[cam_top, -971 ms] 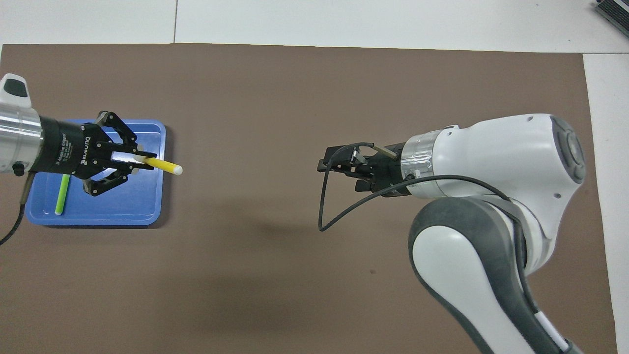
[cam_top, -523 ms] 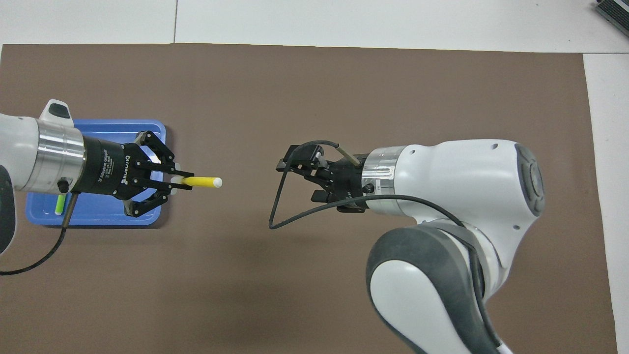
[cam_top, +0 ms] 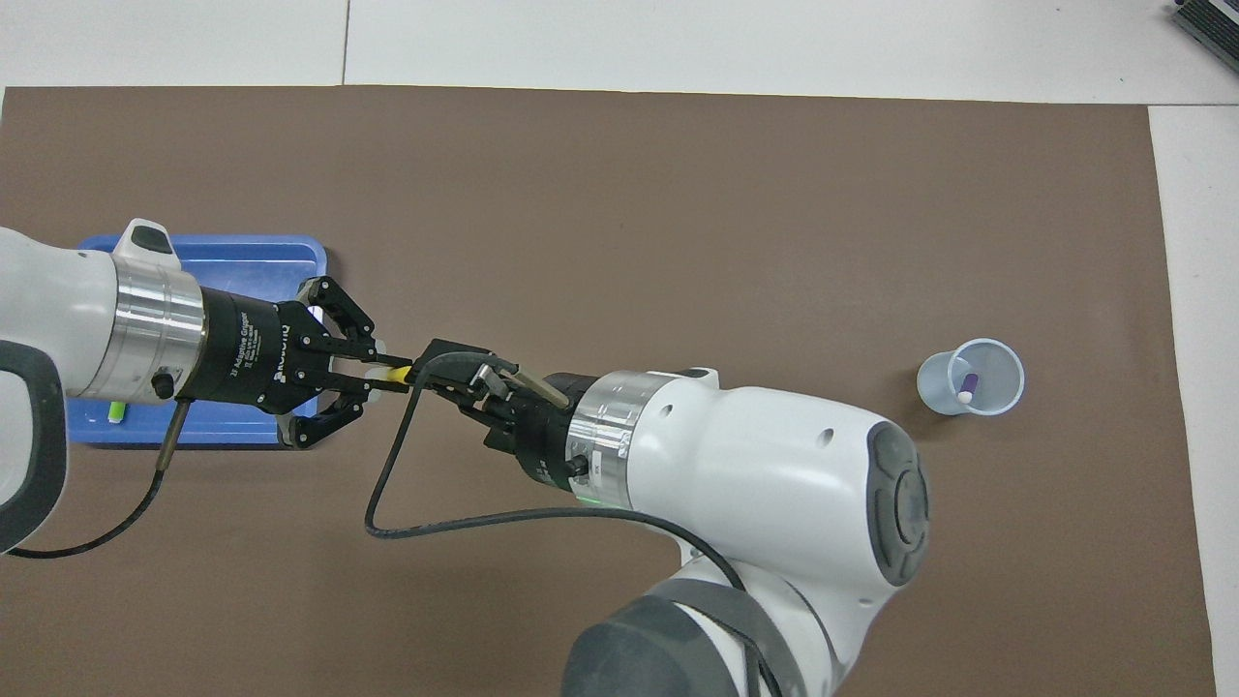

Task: Transfer and insert pens with both arms
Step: 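Carry the yellow pen toward the right gripper while it approaches, then grasp the yellow pen with the right gripper while the left gripper releases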

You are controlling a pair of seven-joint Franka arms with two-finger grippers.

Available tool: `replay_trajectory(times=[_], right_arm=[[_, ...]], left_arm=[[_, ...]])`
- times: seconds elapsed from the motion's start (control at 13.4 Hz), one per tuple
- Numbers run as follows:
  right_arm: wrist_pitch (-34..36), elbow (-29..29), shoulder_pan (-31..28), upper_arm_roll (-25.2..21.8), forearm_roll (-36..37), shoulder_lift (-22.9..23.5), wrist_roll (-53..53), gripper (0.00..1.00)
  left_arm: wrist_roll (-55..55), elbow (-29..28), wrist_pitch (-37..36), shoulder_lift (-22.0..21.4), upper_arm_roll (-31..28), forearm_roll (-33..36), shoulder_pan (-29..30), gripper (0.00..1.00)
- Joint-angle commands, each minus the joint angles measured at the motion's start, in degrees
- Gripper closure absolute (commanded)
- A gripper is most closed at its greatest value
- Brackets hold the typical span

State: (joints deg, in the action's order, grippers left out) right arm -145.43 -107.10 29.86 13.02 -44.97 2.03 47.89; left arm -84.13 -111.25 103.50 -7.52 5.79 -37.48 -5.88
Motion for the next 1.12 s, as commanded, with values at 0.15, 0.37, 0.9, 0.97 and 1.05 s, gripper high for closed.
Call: replay_trajectory(times=[0.15,0.37,0.9,0.97,1.05], right_arm=[[-4.77,0.75,0.46,-0.10,-1.00,2.53,-0.78,0.14],[-6.71,1.36,0.55,-0.10,-0.91,3.15,-0.69,0.28],[-6.80,1.28,1.78,-0.10,-1.17,3.15,0.10,0.43],[-6.71,1.19,1.78,-0.10,-1.17,3.15,-0.42,0.48],[-6.71,1.10,1.69,-0.10,-1.17,3.24,-0.69,0.55]], left_arm=[[-0.95,-2.66,1.09,-2.59,-0.78,-1.02,-0.97,1.00],[-0.95,-2.66,1.00,-2.68,-0.78,-1.02,-0.88,1.00],[-0.95,-2.66,0.83,-2.68,-0.78,-1.02,-0.80,1.00],[-0.95,-2.66,0.83,-2.68,-0.78,-1.02,-0.71,1.00],[-0.86,-2.66,0.65,-2.68,-0.78,-1.02,-0.71,1.00]])
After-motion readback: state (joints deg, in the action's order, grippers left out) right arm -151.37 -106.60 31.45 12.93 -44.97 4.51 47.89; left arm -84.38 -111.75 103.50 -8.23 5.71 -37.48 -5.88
